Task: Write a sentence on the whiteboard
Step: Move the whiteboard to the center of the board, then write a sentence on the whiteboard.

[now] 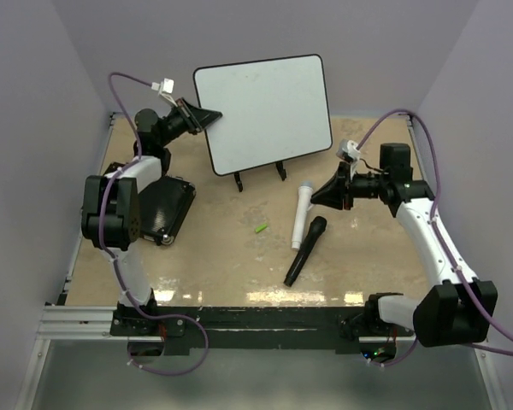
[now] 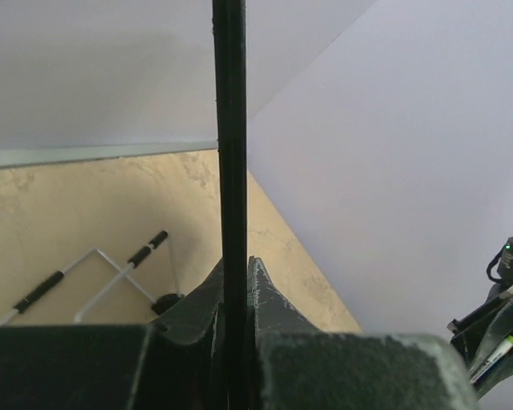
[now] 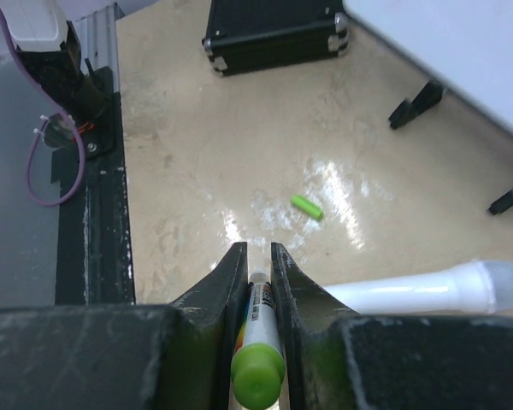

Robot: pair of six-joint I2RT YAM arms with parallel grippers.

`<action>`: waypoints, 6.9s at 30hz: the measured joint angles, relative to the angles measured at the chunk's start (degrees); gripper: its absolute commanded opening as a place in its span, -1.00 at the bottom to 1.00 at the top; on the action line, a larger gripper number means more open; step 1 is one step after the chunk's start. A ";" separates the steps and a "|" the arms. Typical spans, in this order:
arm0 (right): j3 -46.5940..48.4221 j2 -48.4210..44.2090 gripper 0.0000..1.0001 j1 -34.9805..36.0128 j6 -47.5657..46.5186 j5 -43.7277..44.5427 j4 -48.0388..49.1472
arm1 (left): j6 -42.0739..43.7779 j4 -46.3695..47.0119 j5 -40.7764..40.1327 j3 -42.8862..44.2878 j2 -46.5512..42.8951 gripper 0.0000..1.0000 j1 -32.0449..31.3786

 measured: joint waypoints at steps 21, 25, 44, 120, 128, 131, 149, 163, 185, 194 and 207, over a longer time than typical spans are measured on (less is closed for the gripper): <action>21.77 -11.10 -1.00 0.00 -12.20 7.13 -27.04 | 0.98 -10.86 -30.91 -43.39 -37.16 -1.00 -33.05; 19.21 -12.20 -1.00 0.00 -11.61 8.57 -26.69 | 0.70 -10.84 -37.13 -46.40 -41.22 -1.00 -39.52; 3.17 -14.08 -1.00 3.93 1.07 9.51 -3.19 | -1.95 5.20 -59.45 -56.70 -37.90 -1.00 -55.82; -2.69 -14.05 -1.00 8.33 -6.34 6.12 1.79 | -7.82 8.37 -79.73 -50.93 -26.53 -1.00 -70.14; -3.48 -14.05 -1.00 8.31 -6.34 4.72 1.81 | -6.56 8.31 -79.41 -50.42 -26.58 -1.00 -70.14; -3.48 -14.08 -1.00 8.31 -6.38 4.39 1.81 | -5.86 8.02 -79.23 -50.10 -26.71 -1.00 -70.14; -4.11 -14.05 -1.00 8.20 -6.62 3.19 1.81 | -5.33 7.74 -79.08 -49.99 -26.86 -1.00 -70.14; -4.11 -14.05 -1.00 8.20 -6.67 3.17 1.81 | -5.33 7.74 -79.06 -49.99 -26.86 -1.00 -70.14; -4.33 -14.05 -1.00 8.04 -6.69 3.19 1.81 | -5.35 7.78 -79.06 -49.99 -26.86 -1.00 -70.14; -4.33 -14.05 -1.00 7.98 -6.69 3.19 1.81 | -5.35 7.80 -79.06 -49.99 -26.86 -1.00 -70.14; -4.35 -14.05 -1.00 7.98 -6.84 3.17 1.81 | -5.40 7.82 -79.06 -50.01 -26.86 -1.00 -70.14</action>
